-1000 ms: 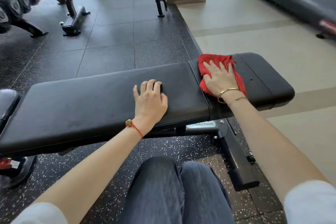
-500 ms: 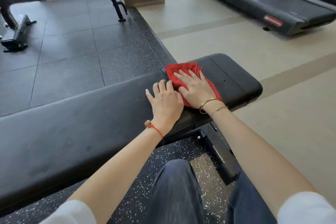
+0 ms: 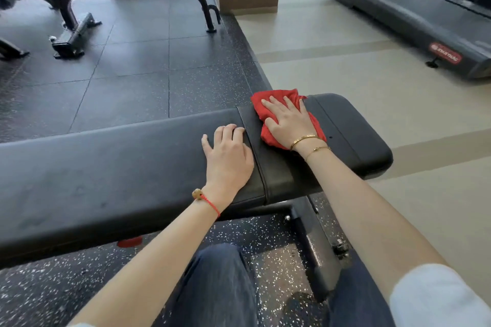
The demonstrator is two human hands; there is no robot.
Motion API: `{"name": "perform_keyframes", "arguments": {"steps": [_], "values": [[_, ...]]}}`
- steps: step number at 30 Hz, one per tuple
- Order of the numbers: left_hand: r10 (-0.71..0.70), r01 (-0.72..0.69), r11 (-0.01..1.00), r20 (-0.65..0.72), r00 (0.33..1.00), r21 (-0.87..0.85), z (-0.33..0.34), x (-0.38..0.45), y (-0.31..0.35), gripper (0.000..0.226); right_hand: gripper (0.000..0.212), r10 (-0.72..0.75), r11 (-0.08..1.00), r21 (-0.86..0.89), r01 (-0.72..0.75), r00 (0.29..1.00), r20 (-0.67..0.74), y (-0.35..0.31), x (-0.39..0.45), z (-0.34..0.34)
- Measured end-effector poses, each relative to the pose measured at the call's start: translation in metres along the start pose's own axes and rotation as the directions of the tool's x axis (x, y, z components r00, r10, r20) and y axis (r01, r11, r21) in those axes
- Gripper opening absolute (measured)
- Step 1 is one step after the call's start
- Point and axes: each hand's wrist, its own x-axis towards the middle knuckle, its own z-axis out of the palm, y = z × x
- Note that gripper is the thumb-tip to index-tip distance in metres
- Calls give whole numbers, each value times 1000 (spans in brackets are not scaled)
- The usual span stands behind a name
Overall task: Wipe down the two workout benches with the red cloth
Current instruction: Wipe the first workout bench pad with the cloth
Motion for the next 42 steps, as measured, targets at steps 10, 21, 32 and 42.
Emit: {"name": "perform_keyframes", "arguments": {"steps": [10, 21, 32, 42], "values": [[-47, 42, 997, -78, 996, -62, 0, -2, 4, 36, 58, -278, 960, -5, 278, 960, -24, 52, -83, -9], [-163, 188, 979, -246, 955, 79, 0, -9, 18, 27, 57, -228, 973, -8, 230, 969, 94, 45, -12, -11], [-176, 185, 982, -209, 962, 24, -4, -10, 17, 27, 58, -387, 922, 4, 387, 922, 5, 110, -81, -18], [-159, 169, 985, -230, 960, 26, -1, -8, 15, 24, 56, -209, 978, 8, 209, 976, 68, 85, -11, -19]]}}
